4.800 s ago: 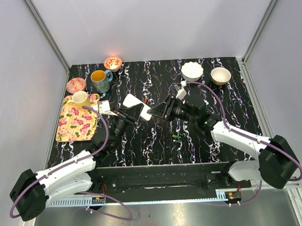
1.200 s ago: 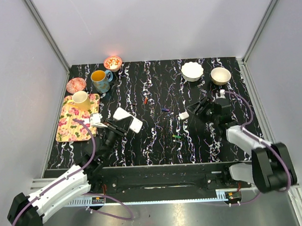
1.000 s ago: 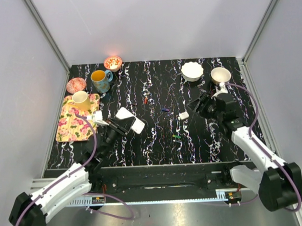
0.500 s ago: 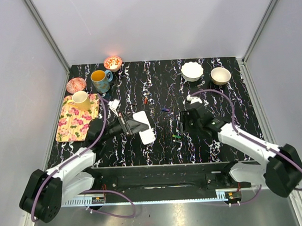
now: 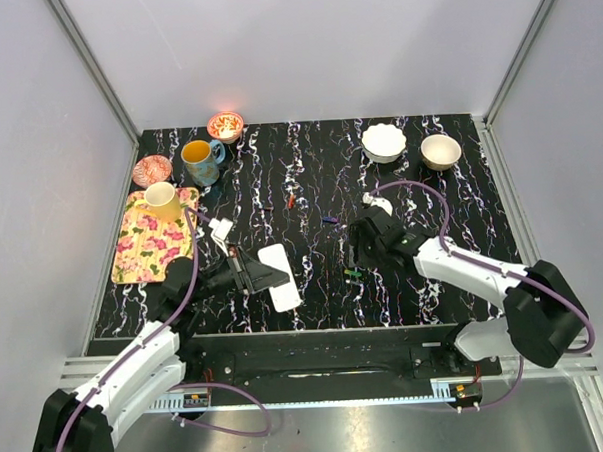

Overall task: Load the batteries into the remote control
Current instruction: Pick up the battery from the center of the board.

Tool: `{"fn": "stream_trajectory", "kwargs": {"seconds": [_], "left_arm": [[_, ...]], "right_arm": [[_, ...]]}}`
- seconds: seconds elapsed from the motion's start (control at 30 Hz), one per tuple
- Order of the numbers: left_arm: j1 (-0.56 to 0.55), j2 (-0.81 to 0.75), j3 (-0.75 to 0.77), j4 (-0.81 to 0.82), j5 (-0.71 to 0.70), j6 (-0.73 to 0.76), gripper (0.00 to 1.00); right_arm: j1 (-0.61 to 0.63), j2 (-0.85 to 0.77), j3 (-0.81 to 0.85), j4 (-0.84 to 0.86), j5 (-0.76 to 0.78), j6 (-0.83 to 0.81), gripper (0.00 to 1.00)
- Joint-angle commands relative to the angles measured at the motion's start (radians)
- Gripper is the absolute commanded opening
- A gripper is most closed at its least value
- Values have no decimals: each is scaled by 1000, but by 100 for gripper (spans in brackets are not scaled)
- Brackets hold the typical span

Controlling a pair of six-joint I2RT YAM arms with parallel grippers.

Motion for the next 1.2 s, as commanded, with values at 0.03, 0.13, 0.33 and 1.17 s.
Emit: {"fn": "stream_trajectory", "kwargs": {"seconds": [0.03, 0.13, 0.33, 1.17], "left_arm": [[5, -16, 11, -15, 37, 34, 0], [5, -17, -5, 6, 33, 24, 0], [4, 7, 6, 15, 28, 31, 0], [5, -28, 3, 29, 62, 19, 0]], "right_arm": [[5, 60, 36, 35, 6, -44, 57], [7, 58, 22, 35, 12, -72, 53], [12, 38, -4, 72, -22, -98, 52], [50, 84, 24, 52, 31, -93, 60]]}}
